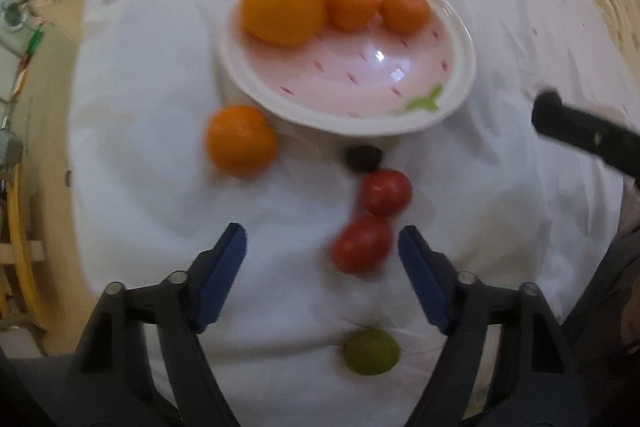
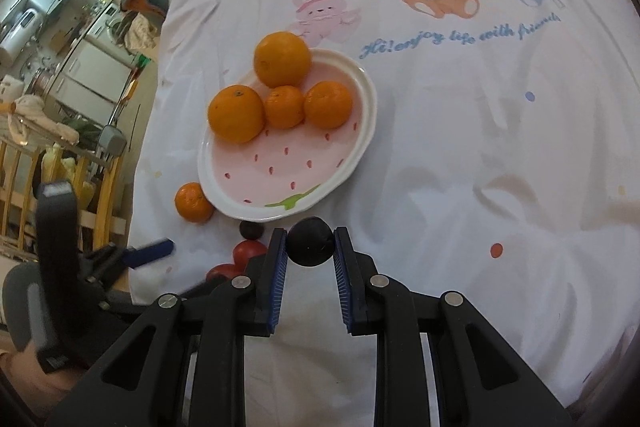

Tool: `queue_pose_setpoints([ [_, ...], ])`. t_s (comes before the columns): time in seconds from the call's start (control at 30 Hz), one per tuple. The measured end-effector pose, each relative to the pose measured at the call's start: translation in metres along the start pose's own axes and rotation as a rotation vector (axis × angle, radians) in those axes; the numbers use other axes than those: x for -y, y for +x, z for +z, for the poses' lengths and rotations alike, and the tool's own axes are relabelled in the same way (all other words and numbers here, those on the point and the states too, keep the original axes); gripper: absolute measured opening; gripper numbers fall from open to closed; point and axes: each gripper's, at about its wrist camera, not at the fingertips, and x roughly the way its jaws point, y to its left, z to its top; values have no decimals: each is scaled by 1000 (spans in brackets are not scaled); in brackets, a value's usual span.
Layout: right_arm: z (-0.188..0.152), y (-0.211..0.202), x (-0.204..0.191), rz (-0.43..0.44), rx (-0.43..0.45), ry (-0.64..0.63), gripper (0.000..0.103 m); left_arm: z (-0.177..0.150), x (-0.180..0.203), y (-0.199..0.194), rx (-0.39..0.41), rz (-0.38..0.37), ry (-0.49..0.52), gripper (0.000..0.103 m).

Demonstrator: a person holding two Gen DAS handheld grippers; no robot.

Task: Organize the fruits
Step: 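Grasp a dark grape with the right tool while the left tool grasps a red tomato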

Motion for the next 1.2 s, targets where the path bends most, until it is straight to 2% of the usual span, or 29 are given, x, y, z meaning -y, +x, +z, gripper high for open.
queue_pose_setpoints([
  [0.07,0,-1,3,-1,3,12,24,-1,6,6,-19,-3,14,72],
  [0.1,1,-2,5,2,2,17,24,-2,9,8,-23,0,23,68],
  [0.17,1,-2,7,3,3,23,24,-3,13,11,-27,-3,41,54],
  [0.23,1,-3,6,14,2,21,24,-3,15,11,-29,-35,42,32],
  [0.43,2,-4,-3,23,11,-12,24,-4,14,5,-29,-81,41,31],
  [0.57,3,-4,-3,25,12,-11,24,-9,5,-6,-12,-85,36,31],
  [0.8,3,-4,-3,26,15,-8,24,-17,-20,-29,63,-93,-22,31],
  [0.97,5,-11,-1,57,34,14,24,-20,-53,-59,136,-76,-120,31],
  [1.07,6,-20,-2,128,50,37,24,-20,-75,-81,198,-59,-210,31],
  [1.2,9,-35,-7,172,99,18,24,-11,-88,-99,247,-49,-266,31],
])
